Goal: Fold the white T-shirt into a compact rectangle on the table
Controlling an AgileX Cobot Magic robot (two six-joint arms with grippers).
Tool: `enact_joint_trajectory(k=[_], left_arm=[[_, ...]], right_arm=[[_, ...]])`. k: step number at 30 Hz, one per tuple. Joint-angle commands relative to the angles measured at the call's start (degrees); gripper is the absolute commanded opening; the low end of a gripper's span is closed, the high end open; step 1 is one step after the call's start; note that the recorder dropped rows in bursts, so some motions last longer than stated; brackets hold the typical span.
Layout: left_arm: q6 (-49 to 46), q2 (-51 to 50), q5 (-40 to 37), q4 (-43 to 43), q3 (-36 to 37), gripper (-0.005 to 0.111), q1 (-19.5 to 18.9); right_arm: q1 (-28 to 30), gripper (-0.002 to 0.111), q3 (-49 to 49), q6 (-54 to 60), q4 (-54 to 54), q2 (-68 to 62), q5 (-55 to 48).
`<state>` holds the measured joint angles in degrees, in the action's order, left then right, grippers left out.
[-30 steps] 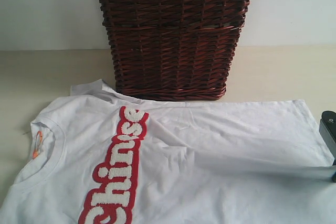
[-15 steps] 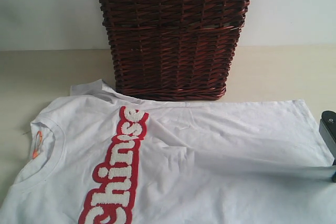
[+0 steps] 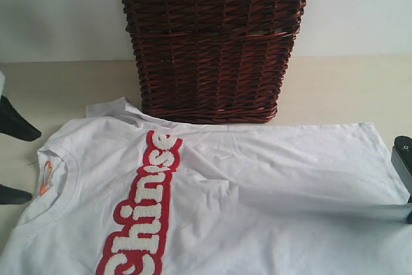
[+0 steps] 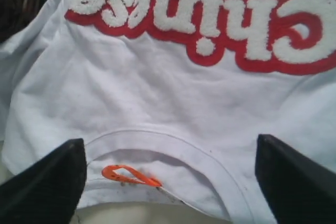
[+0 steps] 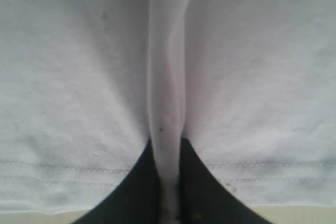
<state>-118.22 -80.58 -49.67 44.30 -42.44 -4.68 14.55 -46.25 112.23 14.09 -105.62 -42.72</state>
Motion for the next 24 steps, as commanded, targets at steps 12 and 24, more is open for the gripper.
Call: enact_joint_trajectory(k=[12,24], left_arm=[[0.22,-11.64,16.47,-4.71,1.79,0.086,5.33],[5.57,-11.50,11.58,-3.03,1.79,0.105,5.33]], right_arm=[[0.28,0.000,1.23,-0.08,-5.83,-2.62,3.25],[0.28,0.000,1.23,-0.08,-4.88,-2.62,3.25]])
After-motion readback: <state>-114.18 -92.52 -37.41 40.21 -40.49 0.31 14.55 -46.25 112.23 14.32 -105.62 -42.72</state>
